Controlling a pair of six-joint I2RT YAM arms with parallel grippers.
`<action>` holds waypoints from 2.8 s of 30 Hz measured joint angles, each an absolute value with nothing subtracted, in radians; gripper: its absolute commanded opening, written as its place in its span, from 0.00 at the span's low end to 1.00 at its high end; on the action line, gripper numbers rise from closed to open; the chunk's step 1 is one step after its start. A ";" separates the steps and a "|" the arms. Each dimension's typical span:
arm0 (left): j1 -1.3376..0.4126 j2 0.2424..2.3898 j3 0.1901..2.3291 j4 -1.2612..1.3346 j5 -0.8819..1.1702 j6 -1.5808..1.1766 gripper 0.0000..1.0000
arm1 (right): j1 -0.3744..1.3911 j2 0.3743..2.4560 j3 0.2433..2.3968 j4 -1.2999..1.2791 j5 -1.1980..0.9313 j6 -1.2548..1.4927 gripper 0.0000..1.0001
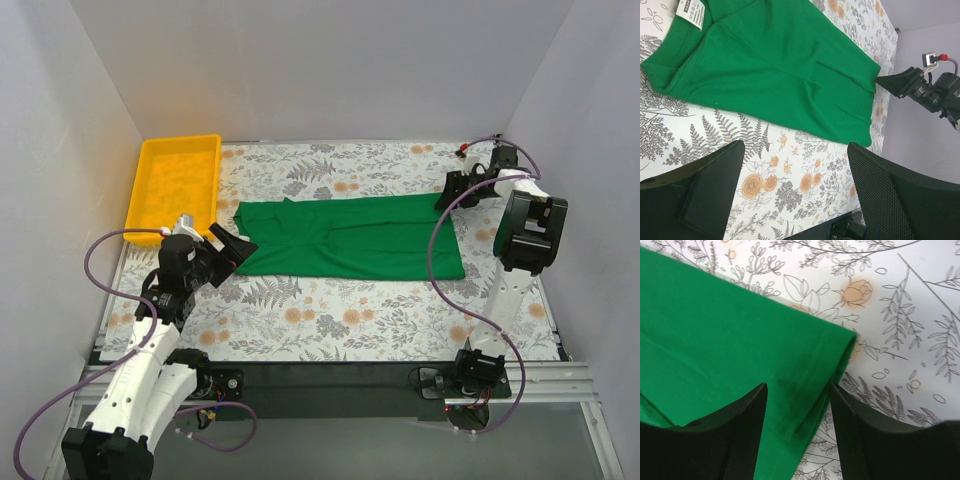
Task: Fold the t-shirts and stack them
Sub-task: Fold the tshirt
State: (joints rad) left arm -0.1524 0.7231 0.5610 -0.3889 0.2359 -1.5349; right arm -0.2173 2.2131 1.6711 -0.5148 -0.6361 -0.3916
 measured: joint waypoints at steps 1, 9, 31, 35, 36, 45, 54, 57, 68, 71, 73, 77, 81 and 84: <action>-0.152 0.723 0.561 -0.387 0.239 -1.537 0.83 | -0.218 2.223 1.671 -0.513 -0.644 -0.389 0.58; -0.152 0.727 0.561 -0.385 0.251 -1.542 0.81 | -0.223 2.239 1.681 -0.499 -0.656 -0.365 0.40; -0.162 1.288 0.704 -0.144 0.324 -1.554 0.69 | -0.410 2.065 1.396 -0.388 -0.557 -0.384 0.01; -0.188 1.584 0.923 -0.125 0.306 -1.511 0.65 | -0.475 1.978 1.282 -0.376 -0.530 -0.448 0.28; -0.195 1.656 0.991 -0.134 0.302 -1.494 0.64 | -0.485 1.949 1.248 -0.375 -0.520 -0.471 0.41; -0.234 2.000 1.386 -0.246 0.222 -1.325 0.64 | -0.479 1.658 1.026 -0.442 -0.447 -0.690 0.70; -0.204 1.337 1.068 -0.150 0.153 -1.168 0.98 | -0.150 1.617 1.075 -0.513 -0.484 -0.862 0.72; -0.152 1.063 0.947 -0.105 0.207 -1.155 0.98 | 0.044 1.747 1.214 -0.569 -0.566 -0.882 0.72; -0.139 0.717 0.620 -0.248 0.348 -1.177 0.98 | 0.346 2.381 2.101 -0.545 -0.656 -0.434 0.73; -0.139 0.658 0.577 -0.267 0.361 -1.191 0.97 | 0.333 2.444 2.145 -0.534 -0.640 -0.345 0.72; -0.139 0.645 0.567 -0.281 0.371 -1.198 0.97 | 0.328 2.468 2.145 -0.533 -0.629 -0.310 0.71; -0.139 0.650 0.567 -0.285 0.385 -1.203 0.96 | 0.320 2.508 2.145 -0.527 -0.622 -0.274 0.70; -0.139 0.659 0.567 -0.285 0.395 -1.205 0.96 | 0.324 2.509 2.146 -0.520 -0.620 -0.262 0.61; -0.139 0.659 0.567 -0.285 0.401 -1.206 0.96 | 0.328 2.509 2.135 -0.518 -0.633 -0.257 0.48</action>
State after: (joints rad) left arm -0.1394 0.6594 0.5674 -0.2848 0.4007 -1.2060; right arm 0.3279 2.5088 2.1349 -0.5182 -0.6331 -0.2573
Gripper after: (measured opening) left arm 0.961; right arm 0.574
